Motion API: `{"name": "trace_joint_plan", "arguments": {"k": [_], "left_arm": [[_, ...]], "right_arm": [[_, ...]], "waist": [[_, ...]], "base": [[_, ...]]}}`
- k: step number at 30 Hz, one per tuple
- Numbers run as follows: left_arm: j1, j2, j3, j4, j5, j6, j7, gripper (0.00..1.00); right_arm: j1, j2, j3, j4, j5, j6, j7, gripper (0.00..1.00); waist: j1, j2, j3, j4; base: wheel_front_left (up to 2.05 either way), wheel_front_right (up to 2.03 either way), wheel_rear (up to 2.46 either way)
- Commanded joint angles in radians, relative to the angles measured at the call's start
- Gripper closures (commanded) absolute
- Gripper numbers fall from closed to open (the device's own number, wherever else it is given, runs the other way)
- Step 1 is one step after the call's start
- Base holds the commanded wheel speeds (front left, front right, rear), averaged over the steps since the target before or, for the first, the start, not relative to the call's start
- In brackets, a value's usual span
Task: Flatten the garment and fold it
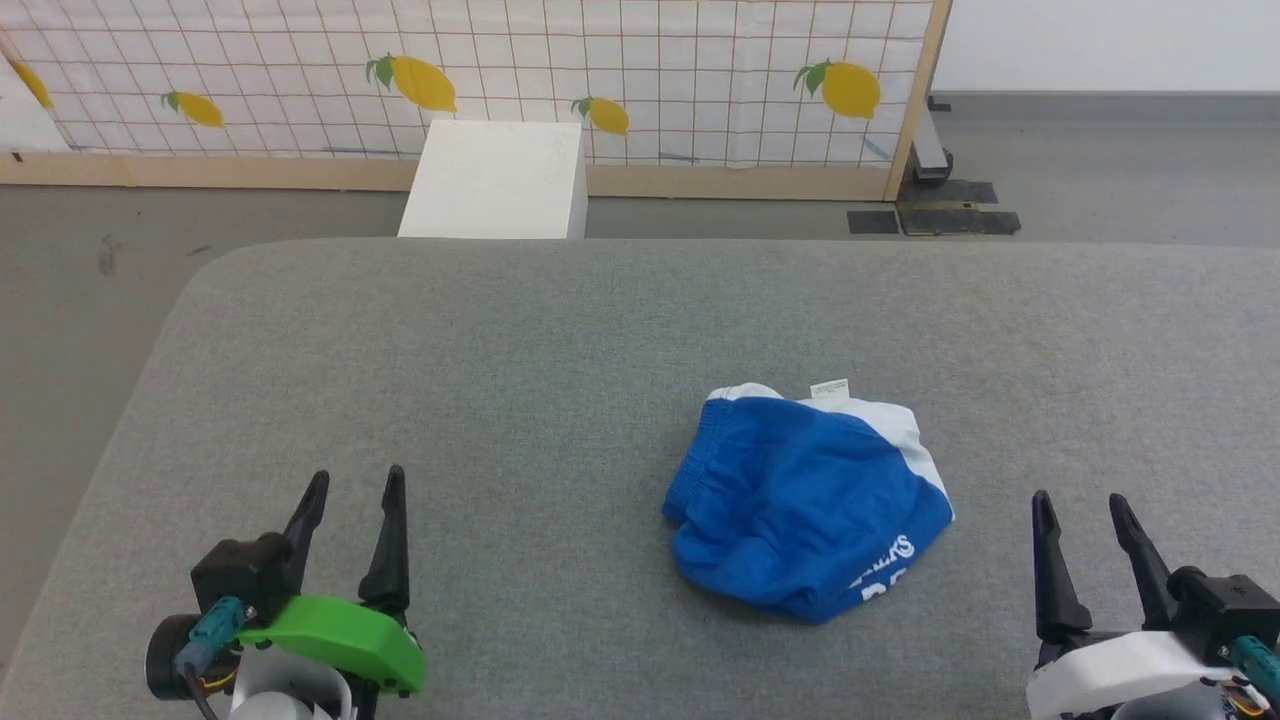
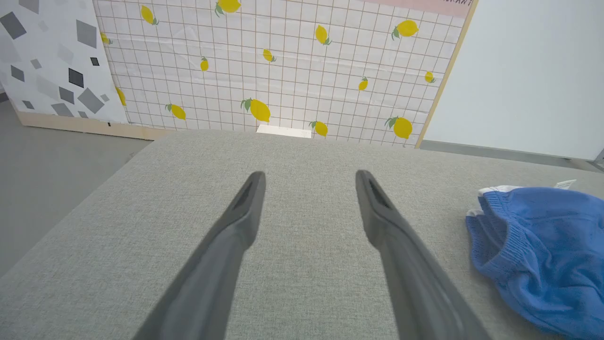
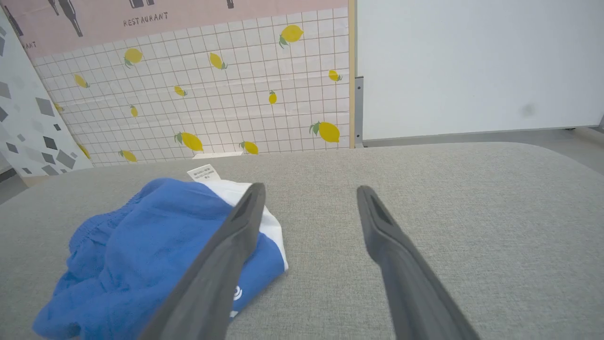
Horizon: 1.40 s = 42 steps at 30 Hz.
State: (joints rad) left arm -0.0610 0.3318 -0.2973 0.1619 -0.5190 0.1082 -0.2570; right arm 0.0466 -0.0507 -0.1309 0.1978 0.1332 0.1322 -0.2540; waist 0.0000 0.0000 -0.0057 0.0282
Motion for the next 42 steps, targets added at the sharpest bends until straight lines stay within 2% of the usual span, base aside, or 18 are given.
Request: {"name": "trace_joint_plan", "arguments": {"k": [1, 5, 9, 11, 12, 14, 19, 23, 30, 31, 33, 34, 38, 42], "left_arm": [[0.016, -0.006, 0.008, -0.01, 0.006, 0.005, -0.005, 0.0], [0.023, -0.013, 0.016, -0.026, 0.012, 0.005, -0.005, 0.0], [0.028, -0.023, 0.016, -0.031, 0.006, 0.002, -0.004, 0.0], [0.028, -0.027, 0.018, -0.035, 0.004, 0.003, -0.004, 0.0], [0.024, -0.03, 0.018, -0.042, 0.005, 0.002, -0.004, 0.0], [0.016, -0.033, 0.018, -0.046, 0.007, 0.0, -0.005, 0.0], [-0.013, -0.045, 0.018, -0.05, 0.008, -0.01, -0.005, 0.0], [-0.032, -0.056, 0.022, -0.048, 0.006, -0.018, -0.005, 0.0], [-0.052, -0.075, 0.039, -0.039, 0.007, -0.036, -0.005, 0.0], [-0.056, -0.079, 0.043, -0.032, 0.009, -0.042, -0.005, 0.0], [-0.059, -0.084, 0.047, -0.026, 0.012, -0.047, -0.005, 0.0], [-0.06, -0.087, 0.049, -0.023, 0.013, -0.051, -0.005, 0.0], [-0.058, -0.096, 0.057, -0.015, 0.018, -0.058, -0.005, 0.0], [-0.056, -0.104, 0.067, -0.012, 0.023, -0.066, -0.005, 0.0]], "right_arm": [[0.009, 0.001, 0.003, 0.006, 0.002, -0.002, 0.007, 0.0], [-0.015, 0.001, 0.004, 0.025, 0.013, -0.002, 0.071, 0.0], [-0.079, 0.001, 0.006, 0.041, -0.018, -0.002, 0.212, 0.0], [-0.122, 0.001, 0.011, 0.045, -0.039, -0.002, 0.303, 0.0], [-0.197, 0.0, 0.022, 0.057, -0.075, -0.002, 0.47, 0.0], [-0.249, -0.012, 0.031, 0.076, -0.087, -0.002, 0.598, 0.0], [-0.328, -0.068, 0.055, 0.115, -0.1, -0.002, 0.809, 0.0], [-0.353, -0.093, 0.088, 0.133, -0.094, -0.002, 0.888, 0.0], [-0.343, -0.105, 0.161, 0.153, -0.061, -0.002, 0.932, 0.0], [-0.338, -0.107, 0.163, 0.159, -0.053, -0.002, 0.943, 0.08], [-0.338, -0.109, 0.155, 0.155, -0.051, -0.002, 0.935, 0.96], [-0.338, -0.112, 0.152, 0.153, -0.049, -0.002, 0.932, 1.0], [-0.34, -0.118, 0.123, 0.127, -0.014, -0.002, 0.924, 1.0], [-0.336, -0.141, 0.043, 0.055, 0.003, -0.002, 0.904, 1.0]], "waist": [[0.0, 0.0, 0.002, 0.0], [0.0, 0.0, 0.007, 0.004], [0.0, 0.0, 0.016, 0.011], [0.0, 0.0, 0.025, 0.014], [0.0, 0.0, 0.05, 0.023], [0.0, 0.0, 0.07, 0.033], [0.0, 0.0, 0.12, 0.068], [0.0, 0.0, 0.157, 0.094], [0.0, 0.0, 0.192, 0.119], [0.0, 0.0, 0.193, 0.122], [0.0, 0.0, 0.193, 0.123], [0.0, 0.0, 0.192, 0.122], [0.0, 0.0, 0.18, 0.111], [0.0, 0.0, 0.169, 0.097]], "base": [[0.0, 0.0, 0.0], [0.0, 0.0, 0.0], [0.0, 0.0, 0.0], [0.0, 0.0, 0.0], [0.0, 0.0, 0.0], [0.0, 0.0, 0.0], [0.0, 0.0, 0.0], [0.0, 0.0, 0.0], [0.0, 0.0, 0.0], [0.0, 0.0, 0.0], [0.0, 0.0, 0.0], [0.0, 0.0, 0.0], [0.0, 0.0, 0.0], [0.0, 0.0, 0.0]]}}
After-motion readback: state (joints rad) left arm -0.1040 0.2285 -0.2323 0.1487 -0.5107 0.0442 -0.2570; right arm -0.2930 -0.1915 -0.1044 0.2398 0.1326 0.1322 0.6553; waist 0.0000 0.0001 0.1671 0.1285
